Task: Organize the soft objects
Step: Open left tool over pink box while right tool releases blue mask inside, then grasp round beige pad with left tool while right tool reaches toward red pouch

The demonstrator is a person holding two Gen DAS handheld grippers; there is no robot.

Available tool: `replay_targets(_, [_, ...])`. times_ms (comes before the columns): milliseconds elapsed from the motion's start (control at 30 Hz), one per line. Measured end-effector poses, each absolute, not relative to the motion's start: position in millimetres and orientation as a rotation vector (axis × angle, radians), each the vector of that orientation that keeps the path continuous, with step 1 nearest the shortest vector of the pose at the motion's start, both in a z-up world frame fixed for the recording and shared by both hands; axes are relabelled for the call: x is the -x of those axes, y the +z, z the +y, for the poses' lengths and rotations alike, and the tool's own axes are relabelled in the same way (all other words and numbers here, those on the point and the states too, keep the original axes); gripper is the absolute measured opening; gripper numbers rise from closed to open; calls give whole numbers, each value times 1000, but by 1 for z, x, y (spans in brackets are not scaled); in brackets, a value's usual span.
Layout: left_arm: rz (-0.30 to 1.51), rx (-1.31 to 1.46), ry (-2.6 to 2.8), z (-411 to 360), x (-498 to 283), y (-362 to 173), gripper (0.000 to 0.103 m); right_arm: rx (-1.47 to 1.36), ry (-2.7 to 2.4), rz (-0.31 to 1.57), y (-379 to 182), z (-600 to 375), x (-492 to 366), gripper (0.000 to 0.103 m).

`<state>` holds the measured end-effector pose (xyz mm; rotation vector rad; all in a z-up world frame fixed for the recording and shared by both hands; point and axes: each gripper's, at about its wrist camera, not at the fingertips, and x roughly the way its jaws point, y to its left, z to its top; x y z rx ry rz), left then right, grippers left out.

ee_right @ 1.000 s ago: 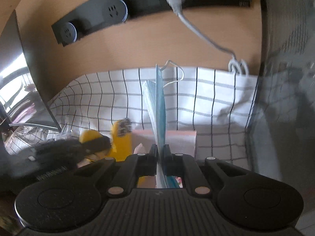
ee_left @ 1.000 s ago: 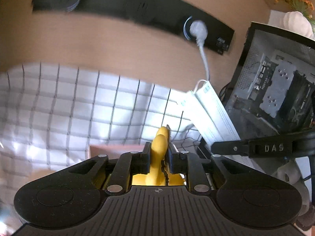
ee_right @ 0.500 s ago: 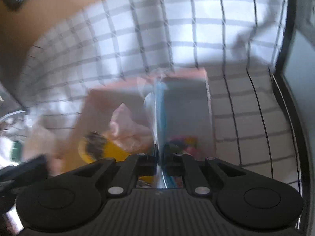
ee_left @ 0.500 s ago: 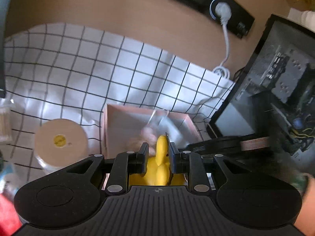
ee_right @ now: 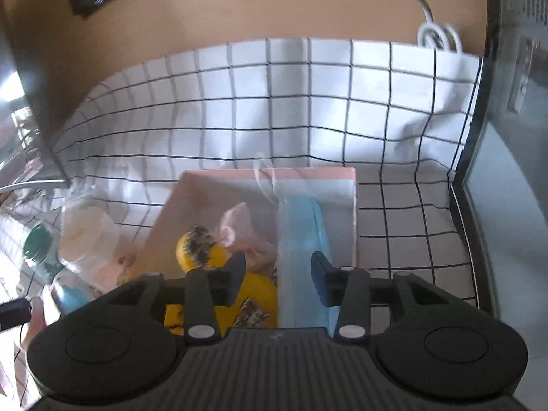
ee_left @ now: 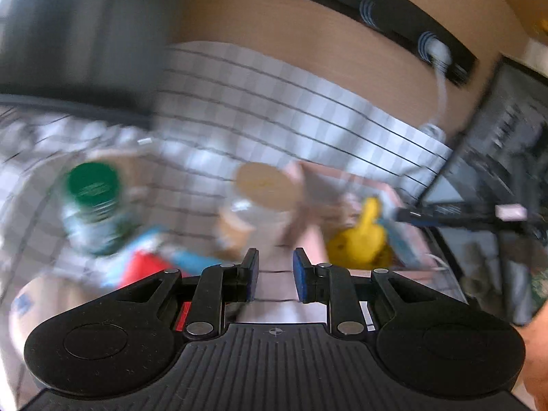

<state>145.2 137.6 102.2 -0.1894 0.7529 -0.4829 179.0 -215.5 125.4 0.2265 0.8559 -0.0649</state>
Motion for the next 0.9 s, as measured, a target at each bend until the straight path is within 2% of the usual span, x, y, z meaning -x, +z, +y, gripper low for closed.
replay_targets(267, [773, 308, -232, 236, -141, 96, 24, -324, -72, 937, 95, -199, -169, 42])
replay_targets(467, [803, 433, -71, 319, -141, 85, 24, -137, -77, 773, 136, -156, -136, 42])
replay_targets(633, [899, 508, -86, 342, -147, 57, 24, 57, 86, 680, 157, -83, -121, 49])
replay_targets(767, [941, 608, -160, 348, -151, 41, 24, 97, 229, 722, 148, -28, -130, 49])
replay_targets(900, [931, 588, -219, 349, -152, 38, 24, 105, 336, 789, 134, 24, -143, 49])
